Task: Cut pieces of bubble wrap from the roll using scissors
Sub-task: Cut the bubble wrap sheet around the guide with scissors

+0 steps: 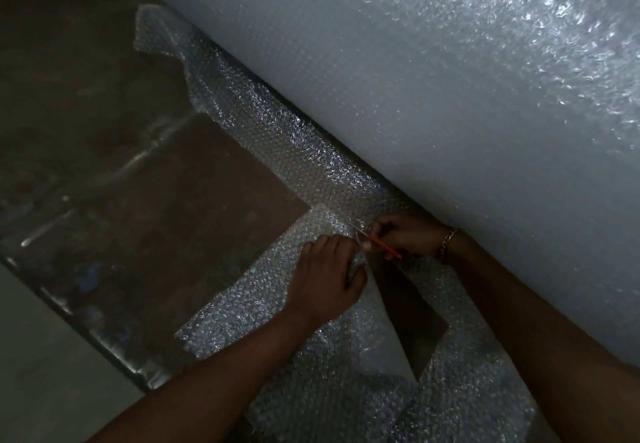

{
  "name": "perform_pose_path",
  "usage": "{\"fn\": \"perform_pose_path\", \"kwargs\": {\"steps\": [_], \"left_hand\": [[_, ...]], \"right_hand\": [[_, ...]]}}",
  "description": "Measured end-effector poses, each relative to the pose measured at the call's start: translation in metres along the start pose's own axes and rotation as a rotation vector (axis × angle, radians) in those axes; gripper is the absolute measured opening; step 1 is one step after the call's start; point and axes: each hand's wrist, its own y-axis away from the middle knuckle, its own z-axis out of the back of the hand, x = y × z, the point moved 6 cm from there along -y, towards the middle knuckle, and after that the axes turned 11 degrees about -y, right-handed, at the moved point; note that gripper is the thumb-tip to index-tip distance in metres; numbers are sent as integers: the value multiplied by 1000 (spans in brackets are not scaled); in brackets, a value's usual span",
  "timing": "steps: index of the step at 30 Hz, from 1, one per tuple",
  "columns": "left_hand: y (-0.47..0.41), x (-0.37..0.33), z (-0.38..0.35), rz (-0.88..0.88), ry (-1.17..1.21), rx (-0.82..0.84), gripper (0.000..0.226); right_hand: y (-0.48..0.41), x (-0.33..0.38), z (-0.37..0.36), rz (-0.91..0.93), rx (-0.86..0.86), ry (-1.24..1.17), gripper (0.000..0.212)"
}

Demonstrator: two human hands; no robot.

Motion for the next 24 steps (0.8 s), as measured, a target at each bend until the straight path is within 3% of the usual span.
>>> {"fn": "perform_pose_path", "kwargs": {"steps": [6, 19, 24], "left_hand": [[1, 0, 0, 0, -23, -25, 26], [0, 1, -1, 8, -29, -30, 23], [0, 1, -1, 7, -21, -35, 22]], "right_hand": [[-14, 0, -3, -21, -5, 48, 36], [-12, 1, -1, 36, -10, -21, 22], [-17, 3, -2, 8, -31, 9, 27]]}}
